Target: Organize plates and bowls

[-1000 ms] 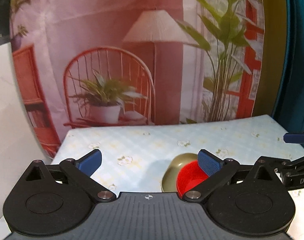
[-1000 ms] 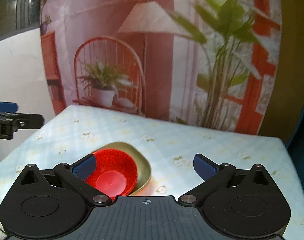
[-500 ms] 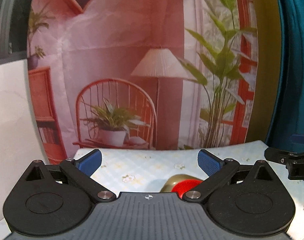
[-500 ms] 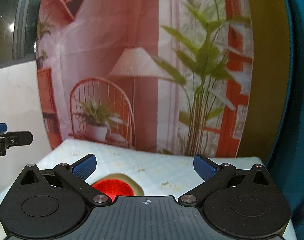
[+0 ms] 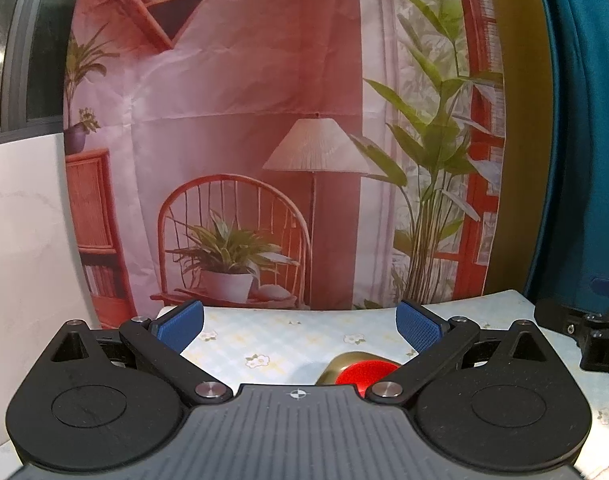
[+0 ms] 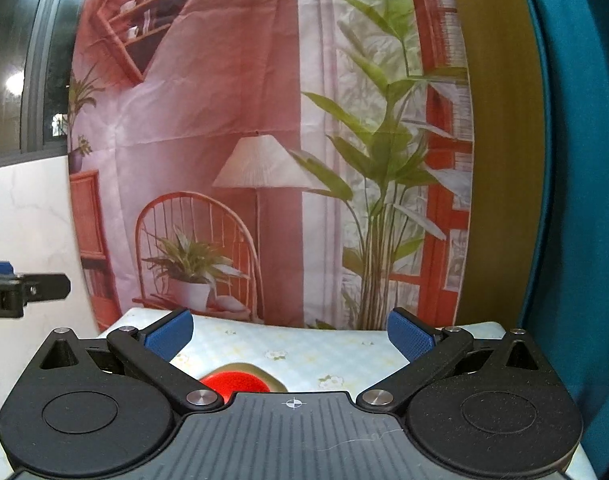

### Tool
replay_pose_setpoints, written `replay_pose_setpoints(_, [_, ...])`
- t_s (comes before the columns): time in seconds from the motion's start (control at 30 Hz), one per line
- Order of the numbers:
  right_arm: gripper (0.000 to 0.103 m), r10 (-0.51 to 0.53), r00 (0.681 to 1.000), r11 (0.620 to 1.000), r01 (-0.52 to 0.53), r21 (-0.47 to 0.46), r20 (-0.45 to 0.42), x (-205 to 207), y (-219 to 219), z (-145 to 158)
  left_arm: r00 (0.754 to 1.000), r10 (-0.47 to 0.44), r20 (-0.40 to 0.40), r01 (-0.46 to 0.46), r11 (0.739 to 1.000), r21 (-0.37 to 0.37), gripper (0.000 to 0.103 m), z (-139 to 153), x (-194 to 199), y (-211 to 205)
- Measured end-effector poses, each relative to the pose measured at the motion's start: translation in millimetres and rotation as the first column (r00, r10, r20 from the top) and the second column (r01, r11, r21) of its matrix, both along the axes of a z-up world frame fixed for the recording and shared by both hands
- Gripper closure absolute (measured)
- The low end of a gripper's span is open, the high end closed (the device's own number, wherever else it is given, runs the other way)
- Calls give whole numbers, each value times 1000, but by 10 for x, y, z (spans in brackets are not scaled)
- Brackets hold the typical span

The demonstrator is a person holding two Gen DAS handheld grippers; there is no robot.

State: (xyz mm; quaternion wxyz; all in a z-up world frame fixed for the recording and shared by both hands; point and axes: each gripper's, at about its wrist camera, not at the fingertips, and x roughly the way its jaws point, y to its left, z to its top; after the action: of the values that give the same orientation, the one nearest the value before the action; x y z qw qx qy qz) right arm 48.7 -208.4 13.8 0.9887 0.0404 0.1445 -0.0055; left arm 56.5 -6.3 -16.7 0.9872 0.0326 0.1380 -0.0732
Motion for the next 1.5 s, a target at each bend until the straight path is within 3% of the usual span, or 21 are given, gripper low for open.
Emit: replay_pose_setpoints(1.5, [0, 2, 1000, 1000, -2, 5, -2, -52, 104, -47, 999, -8, -36, 8, 1000, 1, 0, -130, -15, 86])
